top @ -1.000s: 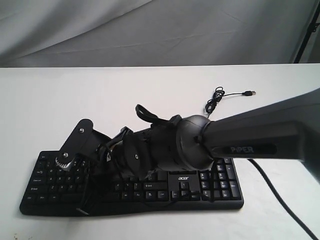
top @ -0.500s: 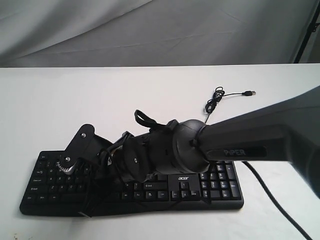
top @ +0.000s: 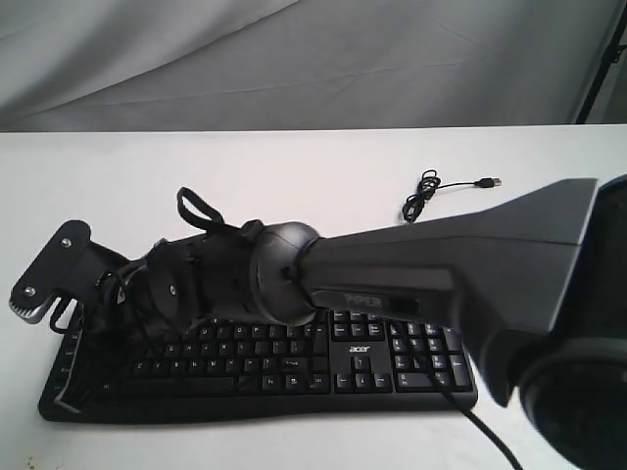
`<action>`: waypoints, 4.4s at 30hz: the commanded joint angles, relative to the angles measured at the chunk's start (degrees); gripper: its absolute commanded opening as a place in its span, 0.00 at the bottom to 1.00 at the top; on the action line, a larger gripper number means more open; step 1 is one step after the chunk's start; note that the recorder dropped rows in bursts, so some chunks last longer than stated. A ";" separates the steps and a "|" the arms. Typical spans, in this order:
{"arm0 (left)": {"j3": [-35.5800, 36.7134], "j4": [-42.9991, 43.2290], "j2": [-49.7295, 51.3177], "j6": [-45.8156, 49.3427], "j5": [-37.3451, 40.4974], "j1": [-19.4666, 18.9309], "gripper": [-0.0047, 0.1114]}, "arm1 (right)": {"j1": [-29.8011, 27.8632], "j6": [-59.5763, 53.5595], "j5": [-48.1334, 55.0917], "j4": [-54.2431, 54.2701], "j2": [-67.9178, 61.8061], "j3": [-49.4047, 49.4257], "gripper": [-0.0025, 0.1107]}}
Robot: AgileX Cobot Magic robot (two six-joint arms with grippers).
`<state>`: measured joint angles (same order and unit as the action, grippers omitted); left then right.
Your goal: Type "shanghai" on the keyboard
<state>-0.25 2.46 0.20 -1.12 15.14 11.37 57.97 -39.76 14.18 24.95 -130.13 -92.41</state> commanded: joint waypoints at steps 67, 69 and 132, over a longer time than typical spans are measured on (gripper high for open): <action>0.25 0.04 -0.20 -0.16 -0.27 0.23 0.04 | -4.85 4.26 -3.78 -3.13 12.06 16.33 0.02; 0.25 0.04 -0.20 -0.16 -0.27 0.23 0.04 | -6.09 4.26 -5.87 -2.14 13.70 20.76 0.02; 0.25 0.04 -0.20 -0.16 -0.27 0.23 0.04 | -4.44 9.83 -16.86 -5.32 40.51 49.56 0.02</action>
<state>-0.25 2.46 0.20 -1.12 15.14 11.37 52.21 -31.04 1.95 20.12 -94.73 -49.11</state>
